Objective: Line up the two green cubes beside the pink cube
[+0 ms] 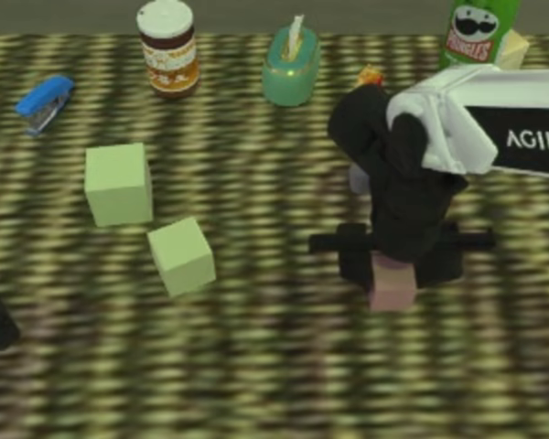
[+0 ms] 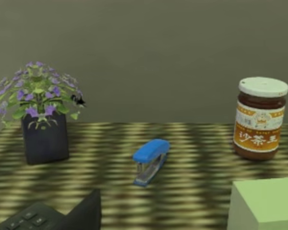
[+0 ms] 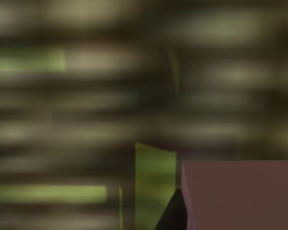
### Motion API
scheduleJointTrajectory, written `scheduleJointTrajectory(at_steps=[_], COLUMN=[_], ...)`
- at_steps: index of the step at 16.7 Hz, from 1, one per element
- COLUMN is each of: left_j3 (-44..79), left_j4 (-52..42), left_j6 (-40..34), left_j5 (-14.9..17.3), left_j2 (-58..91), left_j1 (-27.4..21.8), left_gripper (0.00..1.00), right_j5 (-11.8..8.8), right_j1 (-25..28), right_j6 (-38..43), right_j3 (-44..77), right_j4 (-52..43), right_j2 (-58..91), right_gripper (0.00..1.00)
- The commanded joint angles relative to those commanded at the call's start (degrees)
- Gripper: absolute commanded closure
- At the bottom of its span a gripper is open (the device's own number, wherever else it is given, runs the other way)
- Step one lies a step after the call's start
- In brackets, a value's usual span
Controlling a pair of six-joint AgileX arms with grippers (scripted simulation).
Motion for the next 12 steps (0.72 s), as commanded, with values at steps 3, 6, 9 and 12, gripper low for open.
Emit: scheduleJointTrajectory(at_steps=[3,6,9,12], left_j3=[0.0,0.0,0.0,0.0], left_j4=[0.0,0.0,0.0,0.0], left_j6=[0.0,0.0,0.0,0.0], left_j5=[0.0,0.0,0.0,0.0], left_j2=[0.0,0.0,0.0,0.0], left_j1=[0.0,0.0,0.0,0.0], left_gripper=[0.0,0.0,0.0,0.0], right_j5=[0.0,0.0,0.0,0.0], right_j1=[0.0,0.0,0.0,0.0], right_j6=[0.0,0.0,0.0,0.0], right_j3=[0.0,0.0,0.0,0.0], right_j4=[0.0,0.0,0.0,0.0], right_j2=[0.0,0.0,0.0,0.0], right_gripper=[0.77,0.55,0.32,0.1])
